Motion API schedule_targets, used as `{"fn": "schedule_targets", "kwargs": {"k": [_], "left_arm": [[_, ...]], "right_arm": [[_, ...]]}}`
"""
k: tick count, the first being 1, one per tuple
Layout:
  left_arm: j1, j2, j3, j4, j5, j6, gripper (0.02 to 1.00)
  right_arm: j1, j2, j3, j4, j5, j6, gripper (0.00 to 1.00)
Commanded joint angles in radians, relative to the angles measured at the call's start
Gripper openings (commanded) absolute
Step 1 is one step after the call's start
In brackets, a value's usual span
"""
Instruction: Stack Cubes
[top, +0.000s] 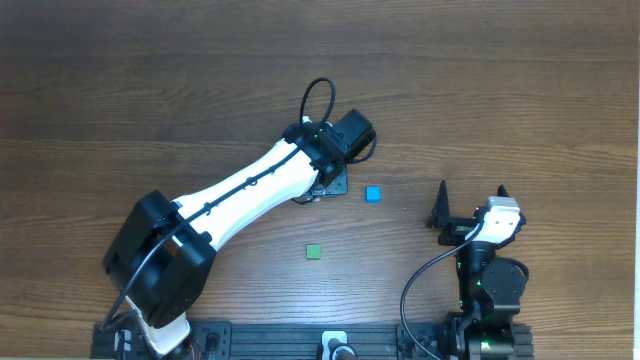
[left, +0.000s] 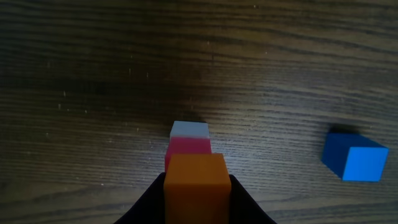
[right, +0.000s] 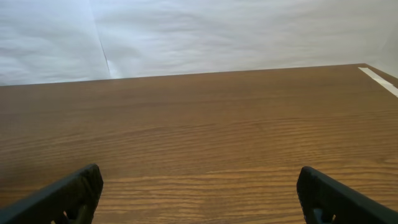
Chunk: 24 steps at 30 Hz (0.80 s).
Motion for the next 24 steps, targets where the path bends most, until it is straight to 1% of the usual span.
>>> {"fn": "schedule_targets", "kwargs": {"k": [1,24], "left_arm": [[0.005,0.008,-0.011,0.002,0.014,-0.014,0.077],[0.02,0.008,-0.027,-0.008,0.022,-0.021,0.077]], "right_arm": [[0.005,-0.008,-0.005,-0.003,0.009,-0.005,0.991],[0.005,-0.008,-0.005,-0.003,0.009,-0.005,0.993]]}}
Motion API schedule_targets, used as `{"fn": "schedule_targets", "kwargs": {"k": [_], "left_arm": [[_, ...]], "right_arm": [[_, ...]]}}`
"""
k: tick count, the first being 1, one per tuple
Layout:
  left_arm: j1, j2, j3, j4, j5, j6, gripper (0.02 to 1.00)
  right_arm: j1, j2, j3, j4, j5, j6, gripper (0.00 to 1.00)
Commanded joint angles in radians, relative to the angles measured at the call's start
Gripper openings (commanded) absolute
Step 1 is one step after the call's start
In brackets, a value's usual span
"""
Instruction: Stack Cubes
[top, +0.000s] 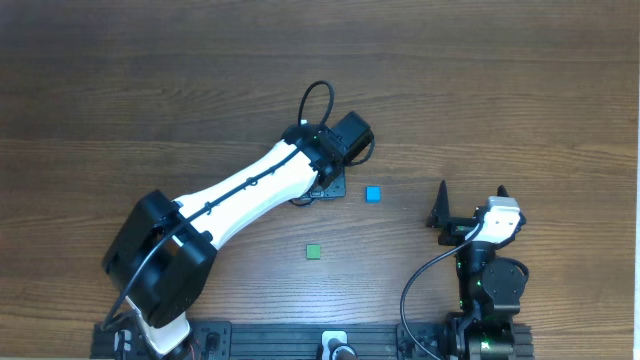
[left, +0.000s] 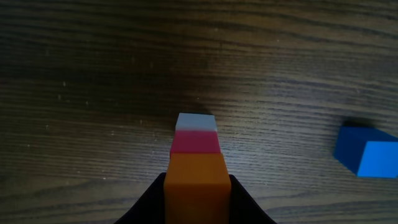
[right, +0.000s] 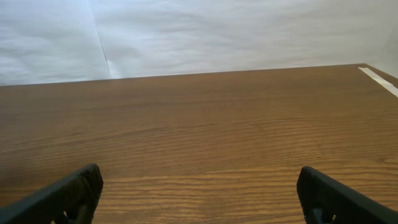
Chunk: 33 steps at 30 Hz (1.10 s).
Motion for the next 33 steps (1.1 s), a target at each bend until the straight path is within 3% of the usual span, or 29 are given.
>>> {"fn": "schedule_targets", "kwargs": {"k": [1,33], "left_arm": [[0.017,0.008,-0.011,-0.002,0.01,-0.018,0.077],[0.013,0.008,-0.011,-0.001,0.036,-0.037,0.148]], "right_arm": [[0.005,-0.008,-0.005,-0.003,0.009,-0.005,0.991],[0.005,-0.008,-0.005,-0.003,0.009,-0.005,0.991]]}}
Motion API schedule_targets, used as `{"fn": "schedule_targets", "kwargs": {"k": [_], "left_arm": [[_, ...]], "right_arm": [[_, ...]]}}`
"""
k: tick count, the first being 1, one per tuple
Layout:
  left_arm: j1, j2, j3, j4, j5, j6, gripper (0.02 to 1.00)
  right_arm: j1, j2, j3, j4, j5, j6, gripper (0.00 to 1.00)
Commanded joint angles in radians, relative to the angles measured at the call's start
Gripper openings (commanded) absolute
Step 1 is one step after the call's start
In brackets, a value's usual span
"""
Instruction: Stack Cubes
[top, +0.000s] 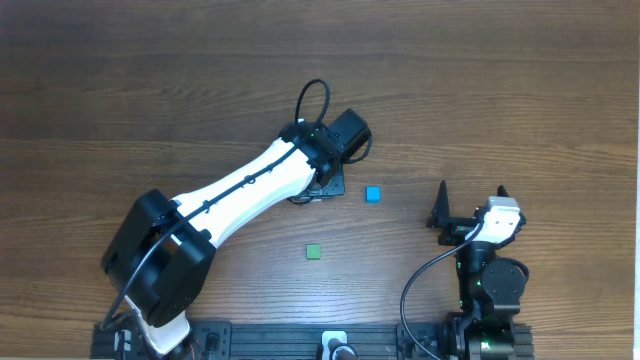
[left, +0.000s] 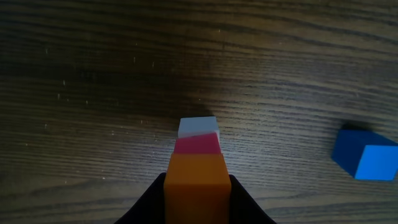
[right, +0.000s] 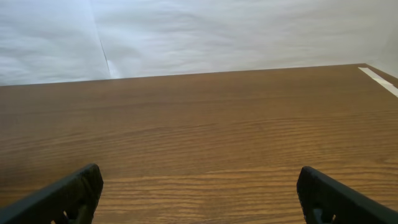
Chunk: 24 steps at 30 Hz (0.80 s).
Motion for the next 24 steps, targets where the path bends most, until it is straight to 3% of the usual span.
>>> {"fn": "schedule_targets", "kwargs": {"k": [1,17,24], "left_arm": [[0.001,0.008,-0.011,-0.001,0.016,-0.024,0.148],[0.001,0.008,-0.011,0.002,0.016,-0.028,0.382],[0.001,0.008,-0.011,0.003,0.016,-0.028,0.432]], "right_arm": [[0.005,-0.008,-0.005,-0.003,0.01,-0.005,0.993],[0.005,-0.008,-0.005,-0.003,0.01,-0.005,0.991],[0.005,-0.008,-0.005,-0.003,0.01,-0.005,0.993]]}}
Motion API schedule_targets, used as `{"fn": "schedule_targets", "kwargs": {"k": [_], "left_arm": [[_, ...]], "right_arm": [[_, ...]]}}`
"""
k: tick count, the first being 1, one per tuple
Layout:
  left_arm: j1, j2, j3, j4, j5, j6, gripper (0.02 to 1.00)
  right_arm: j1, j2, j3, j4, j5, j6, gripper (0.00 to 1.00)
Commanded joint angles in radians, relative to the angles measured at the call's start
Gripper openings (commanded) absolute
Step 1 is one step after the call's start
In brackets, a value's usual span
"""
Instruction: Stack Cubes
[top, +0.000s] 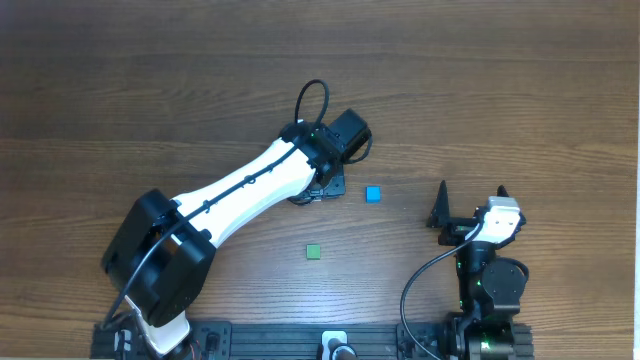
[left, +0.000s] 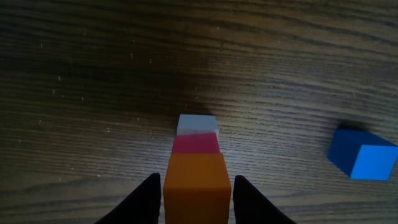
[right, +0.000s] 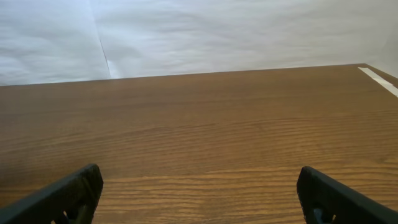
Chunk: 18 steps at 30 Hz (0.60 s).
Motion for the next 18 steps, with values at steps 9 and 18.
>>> {"fn": "schedule_targets", "kwargs": {"k": [9,18], "left_arm": [[0.043,0.005,-0.011,0.092,-0.047,-0.019,0.928],[0.259,-0.133,-0.011,0.283,-0.121,0.077,0.998]], "right_arm": [[0.005,-0.008,-0.005,-0.003,0.009,-0.005,0.993],[0.005,-0.008,-0.005,-0.003,0.009,-0.005,0.993]]}}
